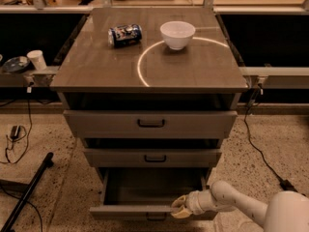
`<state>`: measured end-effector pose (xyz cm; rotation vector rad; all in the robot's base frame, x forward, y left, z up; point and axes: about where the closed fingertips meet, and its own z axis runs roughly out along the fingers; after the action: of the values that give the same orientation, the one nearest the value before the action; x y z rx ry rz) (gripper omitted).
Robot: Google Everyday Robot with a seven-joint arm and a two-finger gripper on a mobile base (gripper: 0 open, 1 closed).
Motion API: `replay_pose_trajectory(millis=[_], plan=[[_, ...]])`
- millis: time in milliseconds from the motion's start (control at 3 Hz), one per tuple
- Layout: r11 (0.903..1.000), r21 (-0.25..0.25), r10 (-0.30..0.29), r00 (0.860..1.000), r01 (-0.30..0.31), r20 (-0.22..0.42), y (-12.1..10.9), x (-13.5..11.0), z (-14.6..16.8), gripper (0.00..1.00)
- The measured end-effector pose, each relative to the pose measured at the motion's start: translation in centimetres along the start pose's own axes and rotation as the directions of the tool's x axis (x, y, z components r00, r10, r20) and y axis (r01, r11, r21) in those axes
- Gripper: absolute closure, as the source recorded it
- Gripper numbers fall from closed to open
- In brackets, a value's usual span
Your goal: Close bottom drawer
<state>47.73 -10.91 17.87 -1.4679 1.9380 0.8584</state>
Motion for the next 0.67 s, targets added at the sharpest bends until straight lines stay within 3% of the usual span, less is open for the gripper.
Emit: replay_pose_trajectory(millis=[667], plan=[[1.0000, 0.000, 0.000, 1.000, 0.000, -0.002, -0.58, -0.19, -0.07, 1.00]])
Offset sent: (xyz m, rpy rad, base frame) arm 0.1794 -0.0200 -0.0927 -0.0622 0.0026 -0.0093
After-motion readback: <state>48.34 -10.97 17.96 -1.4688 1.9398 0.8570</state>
